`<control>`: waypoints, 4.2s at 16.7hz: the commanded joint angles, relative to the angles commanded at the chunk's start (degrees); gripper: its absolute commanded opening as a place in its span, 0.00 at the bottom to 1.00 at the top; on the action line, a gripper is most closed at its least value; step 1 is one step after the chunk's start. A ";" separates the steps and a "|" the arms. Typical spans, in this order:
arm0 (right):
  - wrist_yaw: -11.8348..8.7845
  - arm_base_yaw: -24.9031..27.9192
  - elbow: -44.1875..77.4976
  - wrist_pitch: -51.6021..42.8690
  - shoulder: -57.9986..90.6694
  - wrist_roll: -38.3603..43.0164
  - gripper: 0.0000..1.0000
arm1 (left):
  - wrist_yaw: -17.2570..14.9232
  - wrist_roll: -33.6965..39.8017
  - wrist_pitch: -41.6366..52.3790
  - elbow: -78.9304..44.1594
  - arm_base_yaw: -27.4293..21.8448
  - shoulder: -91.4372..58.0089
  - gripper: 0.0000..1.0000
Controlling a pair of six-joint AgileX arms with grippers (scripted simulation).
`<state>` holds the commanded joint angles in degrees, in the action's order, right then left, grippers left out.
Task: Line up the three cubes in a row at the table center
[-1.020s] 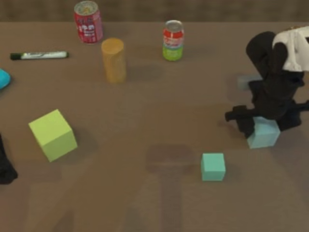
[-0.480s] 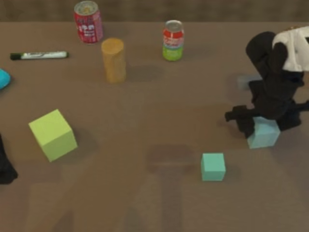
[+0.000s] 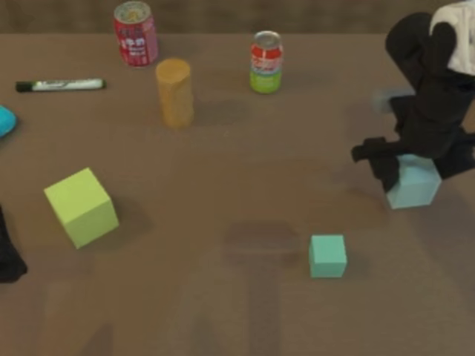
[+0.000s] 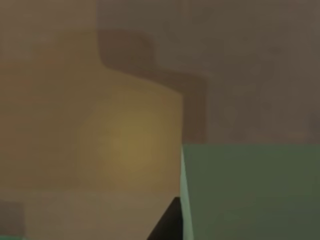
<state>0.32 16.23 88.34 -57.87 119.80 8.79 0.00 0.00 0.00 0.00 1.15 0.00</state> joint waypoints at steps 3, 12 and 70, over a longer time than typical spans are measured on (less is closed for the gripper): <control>-0.02 0.13 1.76 -2.76 -1.55 -0.10 0.00 | 0.00 0.00 0.00 0.00 0.00 0.00 1.00; 0.14 7.63 3.96 -4.50 -0.41 9.51 0.00 | 0.00 0.00 0.00 0.00 0.00 0.00 1.00; 0.58 28.71 7.31 -7.71 -0.49 36.05 1.00 | 0.00 0.00 0.00 0.00 0.00 0.00 1.00</control>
<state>0.91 44.94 95.65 -65.58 119.31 44.84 0.00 0.00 0.00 0.00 1.15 0.00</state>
